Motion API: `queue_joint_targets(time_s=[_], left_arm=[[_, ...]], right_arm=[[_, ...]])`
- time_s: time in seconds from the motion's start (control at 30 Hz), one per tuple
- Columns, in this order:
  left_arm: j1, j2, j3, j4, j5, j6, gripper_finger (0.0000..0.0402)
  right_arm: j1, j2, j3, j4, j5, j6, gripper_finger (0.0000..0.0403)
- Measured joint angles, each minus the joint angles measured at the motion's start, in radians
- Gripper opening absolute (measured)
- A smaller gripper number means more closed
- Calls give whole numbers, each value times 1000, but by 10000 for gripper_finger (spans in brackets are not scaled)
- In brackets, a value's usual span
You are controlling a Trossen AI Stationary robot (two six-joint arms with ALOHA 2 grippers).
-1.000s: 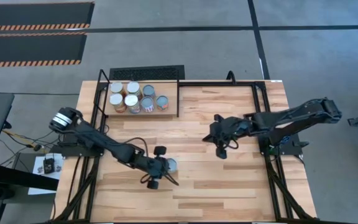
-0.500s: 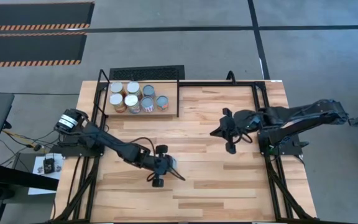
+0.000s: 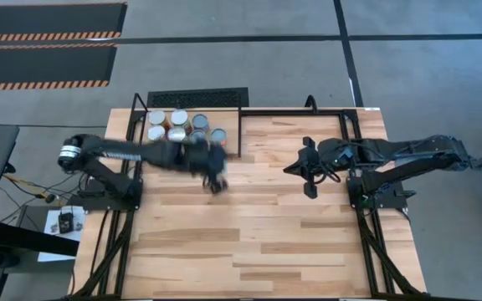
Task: Pick and place cans onto a shelf
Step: Put the small canned green peas on the shelf
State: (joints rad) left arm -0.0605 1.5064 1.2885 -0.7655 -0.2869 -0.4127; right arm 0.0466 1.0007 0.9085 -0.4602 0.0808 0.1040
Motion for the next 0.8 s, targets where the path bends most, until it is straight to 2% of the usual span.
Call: queue_joint_targets(time_s=[0.13,0.27,0.43,0.67,0.8], left_arm=[[203,-9,154,-127,39,3,0],[400,9,255,-111,70,140,0],[598,108,336,-87,158,279,0],[704,255,342,-16,276,354,0],[709,310,342,2,284,374,0]], right_arm=[[-32,1,0,8,7,0,11],[-67,1,0,29,38,11,12],[-115,1,0,34,66,50,11],[-169,1,0,35,110,72,12],[-194,1,0,35,112,74,12]])
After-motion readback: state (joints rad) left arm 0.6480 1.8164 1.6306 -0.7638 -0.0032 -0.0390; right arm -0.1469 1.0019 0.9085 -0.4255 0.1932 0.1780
